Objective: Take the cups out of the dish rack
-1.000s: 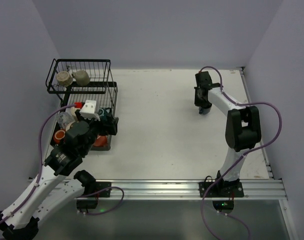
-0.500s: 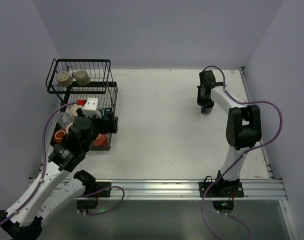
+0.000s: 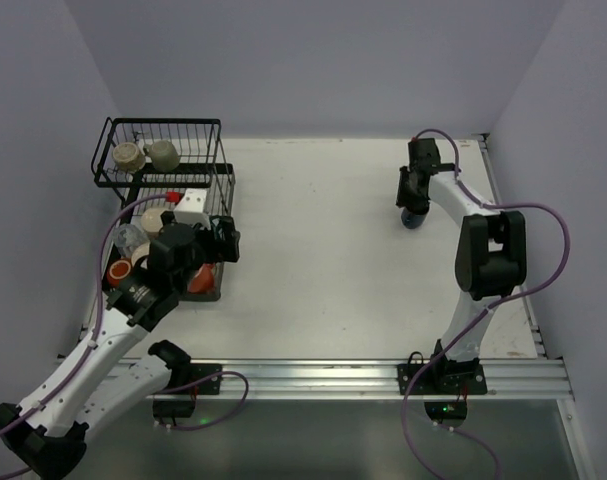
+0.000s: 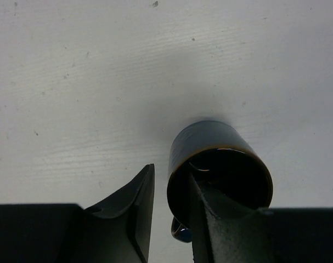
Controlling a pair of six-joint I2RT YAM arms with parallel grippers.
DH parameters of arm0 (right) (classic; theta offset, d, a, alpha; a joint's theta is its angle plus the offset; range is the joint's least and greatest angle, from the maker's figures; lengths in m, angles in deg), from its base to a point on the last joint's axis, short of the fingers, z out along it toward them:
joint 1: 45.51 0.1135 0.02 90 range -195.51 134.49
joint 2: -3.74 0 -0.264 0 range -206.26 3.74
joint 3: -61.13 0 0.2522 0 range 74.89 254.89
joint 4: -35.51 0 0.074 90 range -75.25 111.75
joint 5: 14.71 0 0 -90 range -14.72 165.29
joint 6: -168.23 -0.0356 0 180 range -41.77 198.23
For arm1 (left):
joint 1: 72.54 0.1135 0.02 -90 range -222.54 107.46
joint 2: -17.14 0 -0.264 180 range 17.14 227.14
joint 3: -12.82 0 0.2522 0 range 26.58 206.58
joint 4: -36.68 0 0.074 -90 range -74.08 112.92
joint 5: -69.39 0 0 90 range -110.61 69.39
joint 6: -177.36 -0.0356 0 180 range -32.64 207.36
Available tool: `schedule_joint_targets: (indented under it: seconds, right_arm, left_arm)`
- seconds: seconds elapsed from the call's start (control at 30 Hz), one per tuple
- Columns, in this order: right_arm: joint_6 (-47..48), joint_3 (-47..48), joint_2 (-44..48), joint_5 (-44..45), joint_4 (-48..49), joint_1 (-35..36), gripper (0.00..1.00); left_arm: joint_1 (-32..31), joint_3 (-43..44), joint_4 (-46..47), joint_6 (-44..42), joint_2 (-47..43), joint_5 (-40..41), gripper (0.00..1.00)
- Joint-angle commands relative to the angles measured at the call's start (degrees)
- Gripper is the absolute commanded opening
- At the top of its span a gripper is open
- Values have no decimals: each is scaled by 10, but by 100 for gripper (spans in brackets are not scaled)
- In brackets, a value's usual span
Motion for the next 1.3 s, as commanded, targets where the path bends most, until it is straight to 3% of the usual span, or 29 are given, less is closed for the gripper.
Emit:
schedule_joint_targets:
  seconds: [0.0, 0.03, 0.1, 0.2, 0.33, 0.47, 0.6, 0.83, 0.93, 1.27]
  right_arm:
    - [-4, 8, 34, -15, 8, -5, 33]
    - [-5, 11, 41, -13, 4, -4, 35]
    - [-11, 12, 58, -15, -1, -5, 55]
    - [-19, 15, 108, -29, -1, -4, 77]
    - [-43, -25, 204, -73, 26, -2, 94]
    - [-70, -115, 314, -130, 110, 11, 95]
    - [-84, -201, 389, -176, 163, 19, 95]
    - [-87, -209, 391, -206, 170, 30, 94]
    - [-85, -210, 392, -205, 171, 32, 94]
    - [-85, -211, 404, -215, 171, 44, 94]
  left_arm:
    - [5, 39, 4, -1, 7, 15, 100]
    - [5, 45, 7, 1, 10, 16, 100]
    - [5, 62, 9, 6, 24, 16, 100]
    - [5, 117, 15, 12, 59, 25, 100]
    - [6, 219, 12, 21, 121, 74, 100]
    - [31, 329, -11, 17, 213, 141, 100]
    - [117, 423, -47, 29, 281, 89, 99]
    - [251, 583, -163, 61, 435, 12, 91]
    - [287, 597, -185, 77, 471, -15, 88]
    - [299, 614, -211, 86, 541, 20, 80]
